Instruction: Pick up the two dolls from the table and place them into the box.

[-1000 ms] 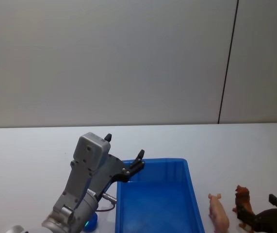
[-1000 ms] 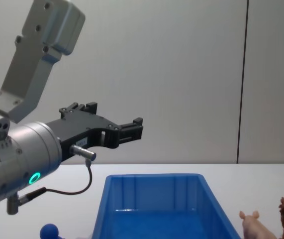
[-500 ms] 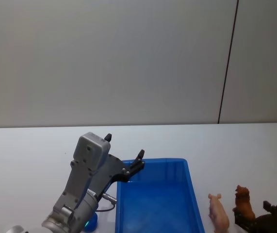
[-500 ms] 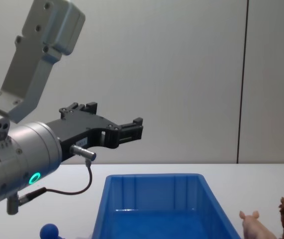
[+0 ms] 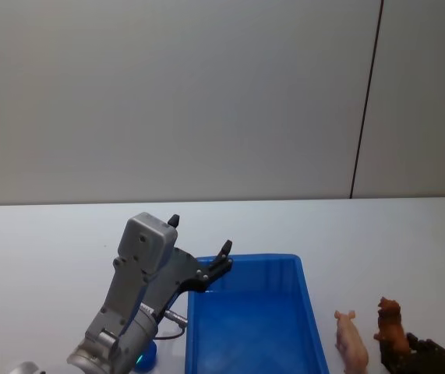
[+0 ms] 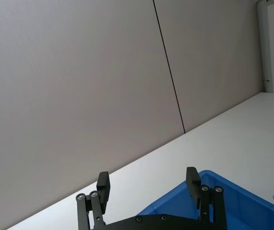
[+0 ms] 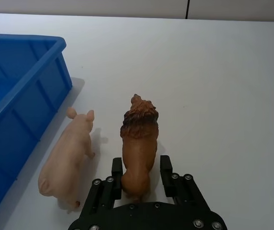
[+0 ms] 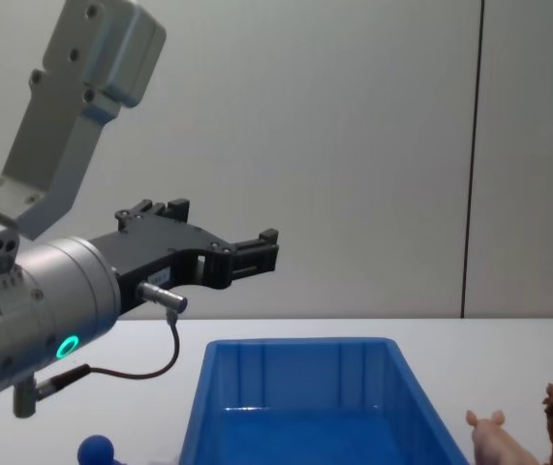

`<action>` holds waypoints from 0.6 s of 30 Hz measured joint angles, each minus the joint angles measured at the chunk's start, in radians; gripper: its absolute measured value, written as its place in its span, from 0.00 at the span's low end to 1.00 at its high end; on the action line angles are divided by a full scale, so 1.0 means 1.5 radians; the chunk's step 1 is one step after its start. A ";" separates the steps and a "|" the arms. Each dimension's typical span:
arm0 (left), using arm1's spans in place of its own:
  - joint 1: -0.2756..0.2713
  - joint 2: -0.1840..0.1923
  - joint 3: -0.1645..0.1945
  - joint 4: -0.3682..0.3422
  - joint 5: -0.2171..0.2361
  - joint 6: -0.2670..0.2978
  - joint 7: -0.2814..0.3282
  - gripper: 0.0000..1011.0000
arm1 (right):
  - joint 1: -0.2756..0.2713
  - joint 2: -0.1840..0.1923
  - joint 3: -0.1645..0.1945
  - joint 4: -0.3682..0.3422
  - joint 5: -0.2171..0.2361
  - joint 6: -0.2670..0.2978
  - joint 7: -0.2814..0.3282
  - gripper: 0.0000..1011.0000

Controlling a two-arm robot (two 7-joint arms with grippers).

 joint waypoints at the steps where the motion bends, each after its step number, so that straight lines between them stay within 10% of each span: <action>1: 0.000 0.000 0.000 0.000 0.000 0.000 0.000 0.99 | 0.000 0.000 0.000 0.001 0.000 0.000 0.000 0.48; 8: 0.000 0.000 0.000 0.000 0.000 0.000 0.000 0.99 | 0.005 -0.004 -0.001 0.004 -0.002 -0.003 0.006 0.30; 18: 0.000 0.000 0.000 0.000 0.000 0.000 0.000 0.99 | 0.004 -0.003 0.000 -0.030 -0.011 -0.024 0.010 0.30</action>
